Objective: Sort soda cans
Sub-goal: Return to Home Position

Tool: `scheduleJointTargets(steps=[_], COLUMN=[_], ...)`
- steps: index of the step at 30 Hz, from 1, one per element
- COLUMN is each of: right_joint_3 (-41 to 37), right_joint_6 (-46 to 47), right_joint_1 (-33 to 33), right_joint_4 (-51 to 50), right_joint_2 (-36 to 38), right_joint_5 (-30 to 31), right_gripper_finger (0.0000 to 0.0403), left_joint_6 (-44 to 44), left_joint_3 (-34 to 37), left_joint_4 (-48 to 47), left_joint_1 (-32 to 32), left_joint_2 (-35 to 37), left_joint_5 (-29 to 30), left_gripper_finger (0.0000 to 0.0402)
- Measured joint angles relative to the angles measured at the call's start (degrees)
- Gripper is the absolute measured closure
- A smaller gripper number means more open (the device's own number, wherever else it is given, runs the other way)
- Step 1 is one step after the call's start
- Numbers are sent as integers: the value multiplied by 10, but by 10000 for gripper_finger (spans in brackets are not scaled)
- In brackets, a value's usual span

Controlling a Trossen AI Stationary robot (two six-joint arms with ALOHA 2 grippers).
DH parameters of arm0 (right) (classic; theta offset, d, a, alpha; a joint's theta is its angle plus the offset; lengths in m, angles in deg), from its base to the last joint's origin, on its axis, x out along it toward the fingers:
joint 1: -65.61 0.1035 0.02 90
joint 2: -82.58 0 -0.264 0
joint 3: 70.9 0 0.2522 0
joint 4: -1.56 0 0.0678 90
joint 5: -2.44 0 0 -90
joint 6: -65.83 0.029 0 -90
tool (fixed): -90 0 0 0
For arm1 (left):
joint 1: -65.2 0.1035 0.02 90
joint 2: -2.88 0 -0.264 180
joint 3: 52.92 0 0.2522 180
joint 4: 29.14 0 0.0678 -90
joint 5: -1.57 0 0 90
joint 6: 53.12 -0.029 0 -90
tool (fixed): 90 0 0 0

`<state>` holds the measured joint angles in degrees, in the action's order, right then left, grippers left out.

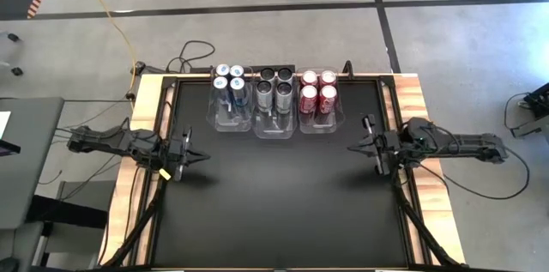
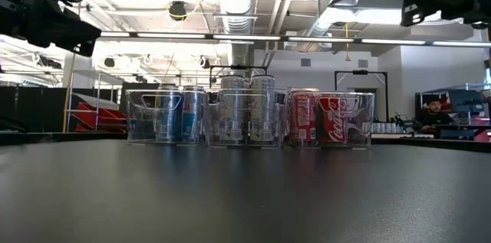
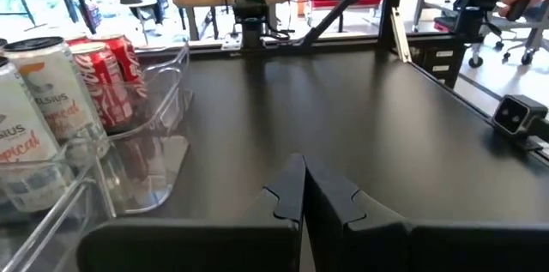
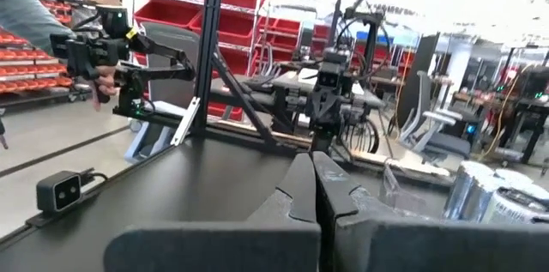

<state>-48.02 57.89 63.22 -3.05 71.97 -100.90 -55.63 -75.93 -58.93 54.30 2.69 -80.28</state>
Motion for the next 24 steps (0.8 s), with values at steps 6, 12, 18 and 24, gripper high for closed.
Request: scheduleJointTargets(steps=[6,12,18,24], right_joint_3=[0,-46,-86,-87], right_joint_6=[-9,52,80,76], right_joint_1=[0,0,0,0], right_joint_4=[-35,36,88,49], right_joint_2=[37,59,62,83], right_joint_5=[5,5,6,6], right_gripper_finger=[403,403,403,403], left_joint_6=[3,11,-23,-29], left_joint_3=[17,72,86,87], left_joint_4=[23,154,184,186], left_joint_1=[0,0,0,0], left_joint_2=[0,-1,-1,0], left_joint_5=[-24,-40,-21,-12], left_gripper_finger=[401,401,401,401])
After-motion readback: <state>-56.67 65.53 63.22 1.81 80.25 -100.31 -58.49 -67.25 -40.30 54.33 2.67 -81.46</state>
